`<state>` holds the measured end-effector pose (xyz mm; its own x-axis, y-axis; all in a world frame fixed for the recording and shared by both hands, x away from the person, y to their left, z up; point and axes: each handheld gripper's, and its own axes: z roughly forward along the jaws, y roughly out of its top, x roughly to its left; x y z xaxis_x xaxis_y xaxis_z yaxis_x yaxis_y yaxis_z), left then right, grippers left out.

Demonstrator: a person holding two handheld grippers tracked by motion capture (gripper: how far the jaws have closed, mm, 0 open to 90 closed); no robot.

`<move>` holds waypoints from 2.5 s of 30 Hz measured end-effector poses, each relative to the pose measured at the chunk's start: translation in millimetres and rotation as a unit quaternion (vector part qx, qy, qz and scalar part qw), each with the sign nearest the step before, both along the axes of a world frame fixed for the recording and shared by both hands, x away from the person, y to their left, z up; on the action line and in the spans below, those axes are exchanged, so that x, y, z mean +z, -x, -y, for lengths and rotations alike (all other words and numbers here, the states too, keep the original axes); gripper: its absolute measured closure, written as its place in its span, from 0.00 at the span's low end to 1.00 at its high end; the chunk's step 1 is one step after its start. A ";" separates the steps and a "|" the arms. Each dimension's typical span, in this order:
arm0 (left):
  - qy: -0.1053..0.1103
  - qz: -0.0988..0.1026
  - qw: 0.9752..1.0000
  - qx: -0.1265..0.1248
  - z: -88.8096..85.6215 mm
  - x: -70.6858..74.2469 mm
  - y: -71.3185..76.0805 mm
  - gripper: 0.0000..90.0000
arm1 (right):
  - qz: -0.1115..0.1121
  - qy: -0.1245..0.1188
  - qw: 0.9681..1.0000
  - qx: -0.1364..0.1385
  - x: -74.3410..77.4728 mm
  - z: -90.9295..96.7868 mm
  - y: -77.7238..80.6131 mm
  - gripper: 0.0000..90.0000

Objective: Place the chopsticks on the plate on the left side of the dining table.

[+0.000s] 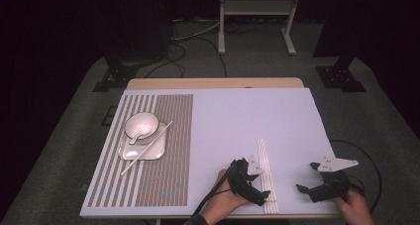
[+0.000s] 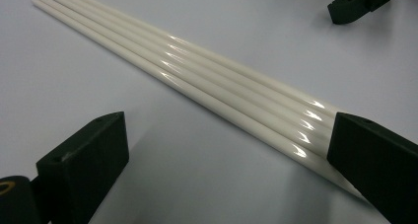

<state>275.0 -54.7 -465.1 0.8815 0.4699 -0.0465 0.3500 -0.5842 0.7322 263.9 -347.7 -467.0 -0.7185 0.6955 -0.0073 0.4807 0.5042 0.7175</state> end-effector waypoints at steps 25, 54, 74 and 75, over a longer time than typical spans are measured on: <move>-0.013 0.009 1.000 0.001 -3.5 -0.1 8.4 0.01 | 0.000 0.000 1.000 0.000 0.0 0.0 0.1 0.02; -0.029 0.020 0.999 0.002 -17.7 -0.4 15.6 0.02 | 0.000 0.000 1.000 0.000 0.0 -0.1 0.1 0.02; -0.031 0.022 0.999 0.016 -43.3 -0.1 12.8 0.01 | 0.000 0.000 1.000 0.000 0.0 0.0 0.1 0.02; -0.030 0.023 0.999 0.016 -44.5 -0.2 12.6 0.01 | 0.000 0.000 1.000 0.000 0.0 0.0 0.1 0.02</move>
<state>262.4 -10.2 -465.3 0.8668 0.4981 0.0231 0.3355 -0.6168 0.7120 263.8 -347.6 -467.0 -0.7185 0.6955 -0.0073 0.4805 0.5039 0.7178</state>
